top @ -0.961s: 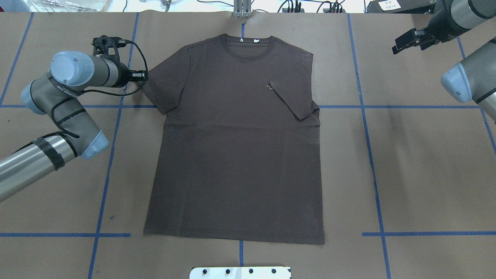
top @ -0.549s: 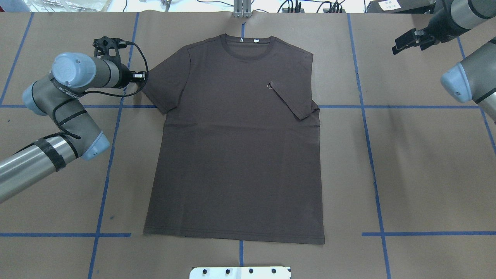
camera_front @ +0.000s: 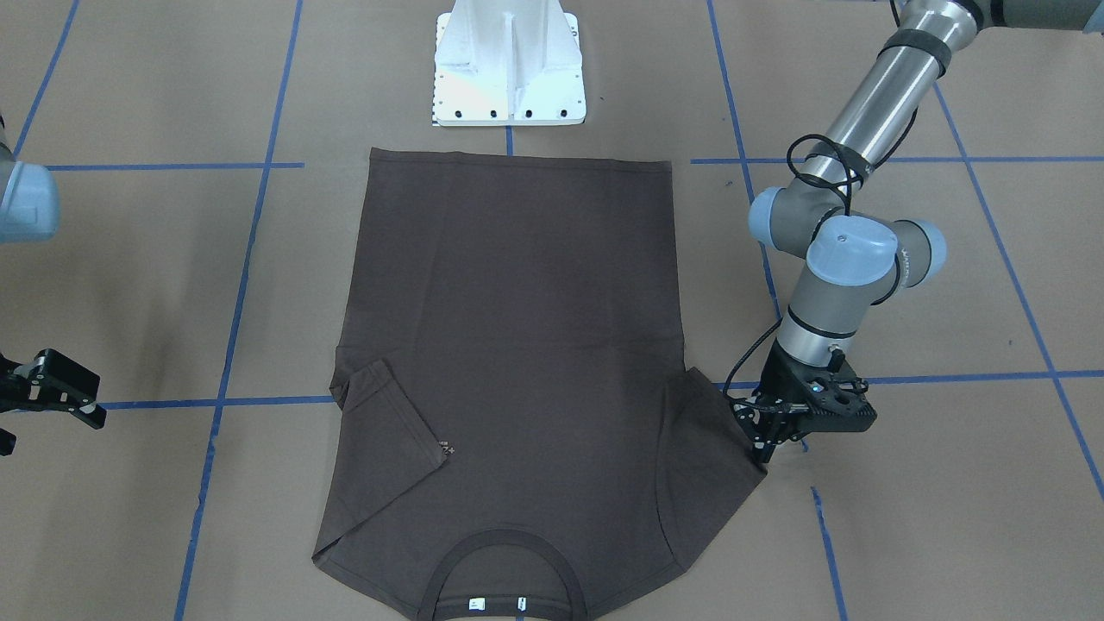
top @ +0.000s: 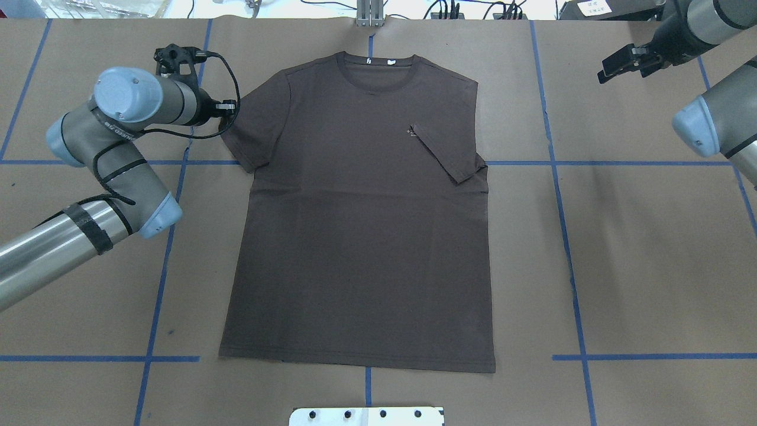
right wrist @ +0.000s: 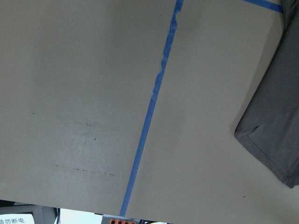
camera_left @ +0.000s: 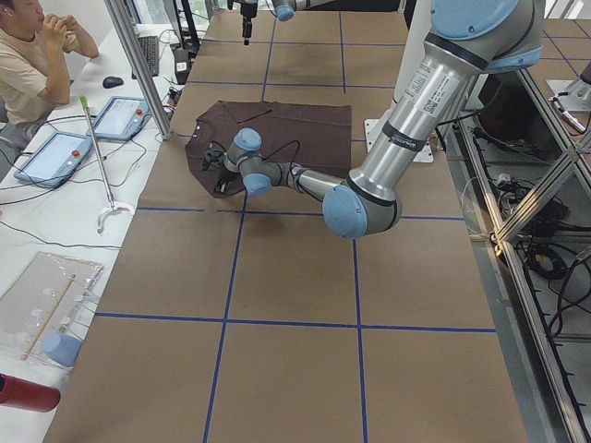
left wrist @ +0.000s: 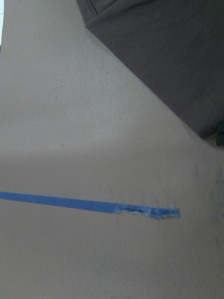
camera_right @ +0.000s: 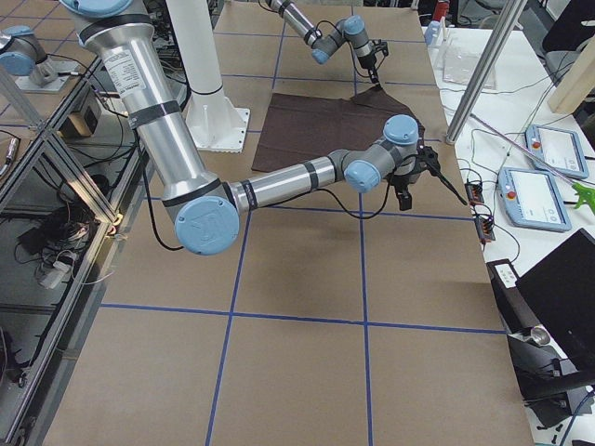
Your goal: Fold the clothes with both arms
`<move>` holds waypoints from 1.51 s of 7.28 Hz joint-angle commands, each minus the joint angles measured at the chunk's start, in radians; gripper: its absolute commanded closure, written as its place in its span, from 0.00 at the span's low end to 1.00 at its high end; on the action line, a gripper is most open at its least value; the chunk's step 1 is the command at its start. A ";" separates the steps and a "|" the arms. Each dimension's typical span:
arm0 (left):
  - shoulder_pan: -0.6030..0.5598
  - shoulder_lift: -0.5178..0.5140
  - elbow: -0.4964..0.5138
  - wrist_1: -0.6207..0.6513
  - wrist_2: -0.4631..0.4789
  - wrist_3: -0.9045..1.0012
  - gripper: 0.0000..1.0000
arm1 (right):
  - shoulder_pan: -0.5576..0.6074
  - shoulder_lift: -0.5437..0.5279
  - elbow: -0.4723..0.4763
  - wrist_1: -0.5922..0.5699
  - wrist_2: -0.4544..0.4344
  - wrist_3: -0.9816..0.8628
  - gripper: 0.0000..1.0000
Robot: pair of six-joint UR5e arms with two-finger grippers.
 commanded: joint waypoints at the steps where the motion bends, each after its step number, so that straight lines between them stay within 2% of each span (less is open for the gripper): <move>1: 0.049 -0.125 -0.070 0.260 0.001 -0.116 1.00 | 0.000 0.000 0.000 0.000 -0.001 0.000 0.00; 3: 0.132 -0.234 -0.040 0.373 0.052 -0.224 1.00 | -0.003 0.002 -0.001 0.000 -0.003 0.002 0.00; 4: 0.135 -0.271 0.020 0.378 0.054 -0.234 1.00 | -0.003 0.002 -0.001 0.000 -0.003 0.002 0.00; 7: 0.135 -0.288 0.053 0.378 0.054 -0.226 0.99 | -0.009 0.006 0.000 0.000 -0.003 0.014 0.00; 8: 0.134 -0.275 0.045 0.375 0.054 -0.129 0.01 | -0.014 0.009 0.006 -0.005 -0.003 0.023 0.00; 9: 0.130 -0.250 -0.011 0.372 0.044 -0.052 0.00 | -0.026 0.011 0.022 -0.003 0.000 0.062 0.00; 11: 0.127 -0.103 -0.241 0.377 0.008 -0.004 0.00 | -0.112 -0.018 0.157 -0.005 -0.007 0.306 0.00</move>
